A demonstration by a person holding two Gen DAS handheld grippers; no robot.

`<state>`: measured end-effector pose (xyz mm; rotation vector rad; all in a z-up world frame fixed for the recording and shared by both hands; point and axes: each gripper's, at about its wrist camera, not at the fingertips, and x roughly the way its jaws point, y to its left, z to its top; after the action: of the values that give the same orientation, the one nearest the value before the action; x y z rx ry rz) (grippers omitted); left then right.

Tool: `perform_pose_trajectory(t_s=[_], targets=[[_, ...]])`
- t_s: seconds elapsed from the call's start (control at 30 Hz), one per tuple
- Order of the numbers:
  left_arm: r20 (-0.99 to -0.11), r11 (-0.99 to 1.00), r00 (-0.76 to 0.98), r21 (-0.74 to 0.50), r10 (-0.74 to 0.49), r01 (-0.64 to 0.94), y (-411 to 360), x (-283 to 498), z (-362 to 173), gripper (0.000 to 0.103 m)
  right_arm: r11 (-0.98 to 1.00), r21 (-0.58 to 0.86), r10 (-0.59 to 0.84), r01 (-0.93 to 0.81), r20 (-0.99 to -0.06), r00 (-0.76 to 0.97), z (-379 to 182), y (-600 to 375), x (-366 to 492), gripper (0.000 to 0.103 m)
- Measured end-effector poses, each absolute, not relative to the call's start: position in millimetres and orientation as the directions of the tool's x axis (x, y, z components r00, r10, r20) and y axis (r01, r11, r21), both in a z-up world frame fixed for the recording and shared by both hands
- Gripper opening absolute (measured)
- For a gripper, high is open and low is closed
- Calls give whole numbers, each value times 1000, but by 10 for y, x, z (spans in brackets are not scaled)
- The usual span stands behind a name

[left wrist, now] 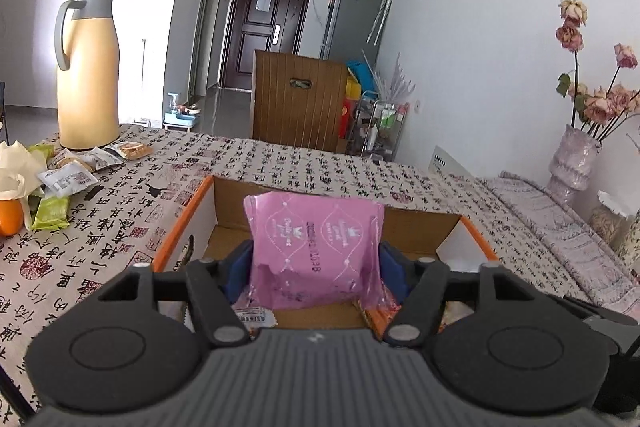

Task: Organize snacks
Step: 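Release both snacks into the box and open both grippers, then withdraw both grippers from the box back toward the snack pile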

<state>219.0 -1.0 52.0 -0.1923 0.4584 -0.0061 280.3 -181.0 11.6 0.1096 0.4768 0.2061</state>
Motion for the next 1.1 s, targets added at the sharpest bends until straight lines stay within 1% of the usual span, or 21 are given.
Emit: perform_pose_trajectory(t_s=[0.03,0.07,0.1,0.13,0.17,0.2,0.4,0.57,0.8,1.1], targets=[[-432,982,901,-183,-34,-51,-7,2175,527,79,974,153,220,-169,-443,869,113,-1815,2805,67],[-423,981,906,-185,-30,-54,-3,2159,541,88,974,153,218,-166,-440,871,116,-1816,2795,81],[-411,980,911,-192,-28,-56,8,2137,548,97,975,155,214,-162,-435,875,119,-1823,2786,87],[-404,979,915,-194,-20,-64,5,2128,562,102,975,157,213,-160,-429,878,127,-1830,2778,96],[-398,978,917,-193,-9,-74,5,2116,570,103,974,161,213,-158,-424,880,130,-1838,2774,101],[-396,978,918,-193,1,-85,4,2109,577,103,974,164,213,-156,-423,881,131,-1845,2774,103],[-412,971,911,-212,10,-107,47,2131,579,103,973,177,211,-147,-430,878,118,-1877,2804,103],[-407,974,913,-199,18,-108,16,2094,626,103,973,180,209,-145,-423,882,155,-1886,2790,103],[-369,977,929,-192,15,-92,-27,1890,788,103,974,161,208,-157,-380,901,352,-1879,2606,103],[-339,980,941,-183,7,-74,-30,1607,919,103,977,136,205,-167,-360,910,492,-1901,2299,103]])
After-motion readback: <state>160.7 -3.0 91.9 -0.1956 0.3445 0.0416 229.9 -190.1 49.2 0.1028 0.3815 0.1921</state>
